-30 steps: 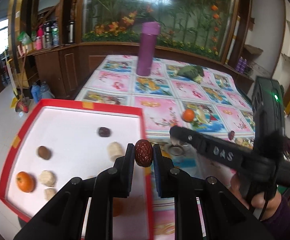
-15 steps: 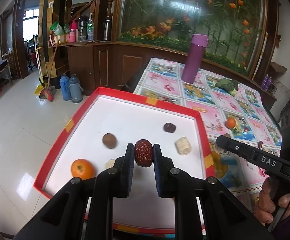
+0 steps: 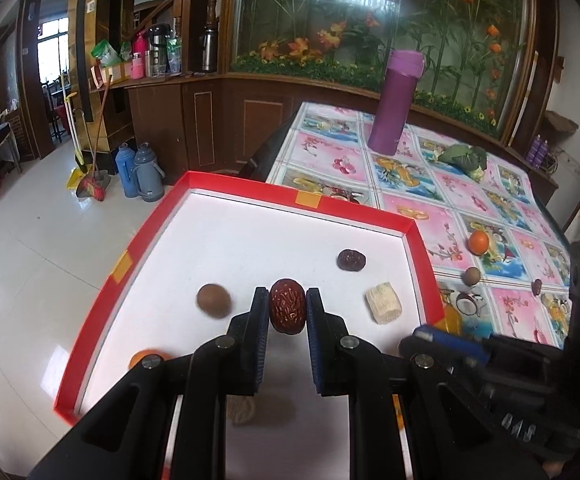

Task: Organize fruits
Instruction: 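Carry the red date and the beige cookie over the red tray, then open both tools to drop the date and cookie into the tray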

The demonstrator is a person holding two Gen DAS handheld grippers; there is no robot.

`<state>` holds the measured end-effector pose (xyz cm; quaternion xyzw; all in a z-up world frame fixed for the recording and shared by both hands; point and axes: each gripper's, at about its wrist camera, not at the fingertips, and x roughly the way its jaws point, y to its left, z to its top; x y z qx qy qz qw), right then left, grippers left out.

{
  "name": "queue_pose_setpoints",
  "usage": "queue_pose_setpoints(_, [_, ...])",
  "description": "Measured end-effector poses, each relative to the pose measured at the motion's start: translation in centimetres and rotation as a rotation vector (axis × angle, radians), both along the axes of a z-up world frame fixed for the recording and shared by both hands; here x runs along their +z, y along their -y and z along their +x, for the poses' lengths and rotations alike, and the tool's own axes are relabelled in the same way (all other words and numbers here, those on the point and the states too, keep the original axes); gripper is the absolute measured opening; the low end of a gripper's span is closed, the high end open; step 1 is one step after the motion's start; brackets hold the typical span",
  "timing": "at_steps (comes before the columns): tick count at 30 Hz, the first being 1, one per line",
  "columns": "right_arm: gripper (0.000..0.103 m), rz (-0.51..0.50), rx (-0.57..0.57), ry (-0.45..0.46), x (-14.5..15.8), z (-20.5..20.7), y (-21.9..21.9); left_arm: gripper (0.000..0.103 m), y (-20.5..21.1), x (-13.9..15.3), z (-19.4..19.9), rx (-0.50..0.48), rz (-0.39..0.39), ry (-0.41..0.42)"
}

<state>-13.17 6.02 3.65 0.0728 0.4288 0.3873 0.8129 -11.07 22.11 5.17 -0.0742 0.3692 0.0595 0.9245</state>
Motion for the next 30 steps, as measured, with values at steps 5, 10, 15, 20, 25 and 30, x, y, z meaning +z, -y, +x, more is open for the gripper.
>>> queue_pose_setpoints(5, [0.021,-0.049,0.03,-0.009,-0.9,0.0,-1.3,0.017,0.1,-1.4,1.8,0.006,0.002,-0.072])
queue_pose_setpoints(10, [0.021,-0.043,0.045,-0.027,-1.1,0.3,-1.4,0.017,0.2,-2.3,2.5,0.006,0.016,-0.117])
queue_pose_setpoints(15, [0.021,-0.058,0.068,-0.028,-1.2,0.1,-1.9,0.017,-0.1,-3.3,2.7,0.012,0.009,-0.17])
queue_pose_setpoints(20, [0.022,-0.075,0.081,-0.02,-1.2,0.0,-2.1,0.025,0.2,-3.2,2.7,-0.003,0.013,-0.183])
queue_pose_setpoints(25, [0.024,-0.068,0.098,-0.034,-1.0,0.1,-2.0,0.058,0.7,-3.1,2.6,-0.004,0.02,-0.2])
queue_pose_setpoints(30, [0.04,0.001,0.046,-0.027,-0.2,0.4,-0.1,0.058,0.1,-2.0,1.3,0.026,0.01,-0.171])
